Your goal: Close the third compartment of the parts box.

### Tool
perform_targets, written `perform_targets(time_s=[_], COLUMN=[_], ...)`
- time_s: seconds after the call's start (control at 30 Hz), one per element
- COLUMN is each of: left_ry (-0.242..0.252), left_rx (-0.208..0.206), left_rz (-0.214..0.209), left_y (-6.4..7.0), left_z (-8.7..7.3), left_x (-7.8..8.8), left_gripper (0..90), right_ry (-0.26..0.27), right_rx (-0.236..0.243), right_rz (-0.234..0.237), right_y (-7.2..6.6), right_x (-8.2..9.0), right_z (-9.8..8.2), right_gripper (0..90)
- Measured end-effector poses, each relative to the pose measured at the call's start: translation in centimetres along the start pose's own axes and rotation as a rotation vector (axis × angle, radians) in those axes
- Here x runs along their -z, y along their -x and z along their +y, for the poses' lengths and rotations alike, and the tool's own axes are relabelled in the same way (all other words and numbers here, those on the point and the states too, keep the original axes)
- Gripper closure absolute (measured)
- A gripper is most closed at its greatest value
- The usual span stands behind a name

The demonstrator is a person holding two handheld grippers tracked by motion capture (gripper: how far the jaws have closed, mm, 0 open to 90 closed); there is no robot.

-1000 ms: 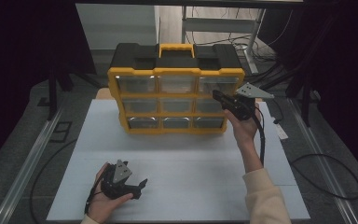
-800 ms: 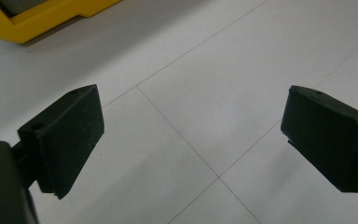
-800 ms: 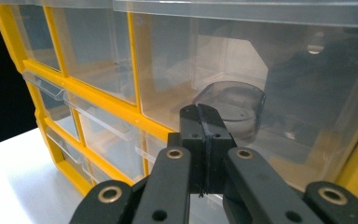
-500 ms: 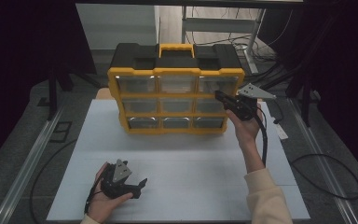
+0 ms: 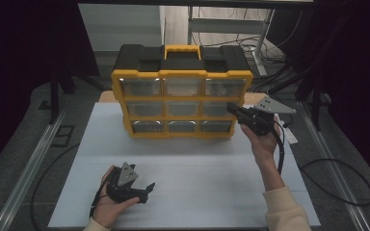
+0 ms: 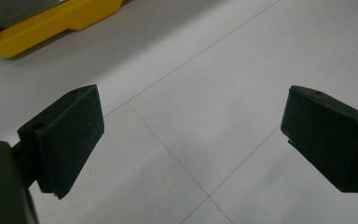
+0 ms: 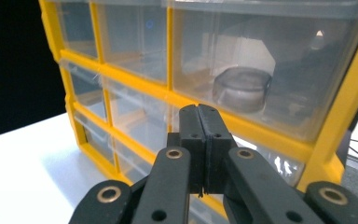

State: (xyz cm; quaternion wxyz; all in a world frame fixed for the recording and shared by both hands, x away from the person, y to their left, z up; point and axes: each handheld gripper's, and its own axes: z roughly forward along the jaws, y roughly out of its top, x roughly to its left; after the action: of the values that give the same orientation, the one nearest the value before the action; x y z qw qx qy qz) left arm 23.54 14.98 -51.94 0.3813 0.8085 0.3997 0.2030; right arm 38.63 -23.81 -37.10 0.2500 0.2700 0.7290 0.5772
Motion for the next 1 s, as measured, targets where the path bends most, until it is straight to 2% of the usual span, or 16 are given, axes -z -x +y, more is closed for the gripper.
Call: perform_targets(time_s=[0.13,0.17,0.2,0.23,0.3,0.33,0.4,0.47,0.57,0.67,0.73,1.0], left_ry=[0.001,0.001,0.001,0.001,0.001,0.002,0.003,0.000,0.001,0.003,0.005,0.002], left_rx=[0.006,0.006,0.006,0.006,0.009,0.011,0.015,0.017,0.016,0.013,0.012,0.020], left_rz=[0.001,0.006,0.006,0.009,0.014,0.016,0.019,0.020,0.020,0.022,0.024,0.022], left_y=[-0.1,-0.1,-0.1,-0.1,-0.2,-0.2,-0.3,-0.3,-0.3,-0.2,-0.2,-0.4], left_z=[-0.2,-0.3,-0.3,-0.3,-0.4,-0.4,-0.4,-0.4,-0.5,-0.5,-0.5,-0.5], left_x=[0.2,0.3,0.3,0.4,0.5,0.6,0.5,0.5,0.6,0.7,0.8,0.6], left_gripper=[6.4,6.5,6.5,6.5,6.5,6.5,6.5,6.5,6.5,6.5,6.5,6.5], right_ry=[-0.005,-0.004,-0.004,0.000,0.015,0.013,0.000,-0.008,-0.024,-0.040,-0.047,-0.088], right_rx=[0.001,0.005,0.005,0.010,0.038,0.042,0.045,0.042,0.034,0.031,0.023,0.024], right_rz=[0.020,0.031,0.031,0.039,0.026,0.027,0.036,0.044,0.067,0.068,0.068,0.067], right_y=[-0.5,-0.8,-0.8,-1.0,-1.8,-2.0,-2.5,-2.9,-3.3,-3.6,-3.7,-3.8], right_x=[0.8,1.2,1.2,1.3,1.7,1.8,2.2,2.7,3.4,4.1,5.3,7.0], right_z=[-0.8,-1.2,-1.2,-1.4,-1.8,-1.9,-2.1,-2.2,-2.7,-3.6,-4.8,-6.7], right_gripper=[87.2,82.8,82.8,78.0,57.2,50.9,40.8,35.5,32.9,32.3,32.1,31.7])
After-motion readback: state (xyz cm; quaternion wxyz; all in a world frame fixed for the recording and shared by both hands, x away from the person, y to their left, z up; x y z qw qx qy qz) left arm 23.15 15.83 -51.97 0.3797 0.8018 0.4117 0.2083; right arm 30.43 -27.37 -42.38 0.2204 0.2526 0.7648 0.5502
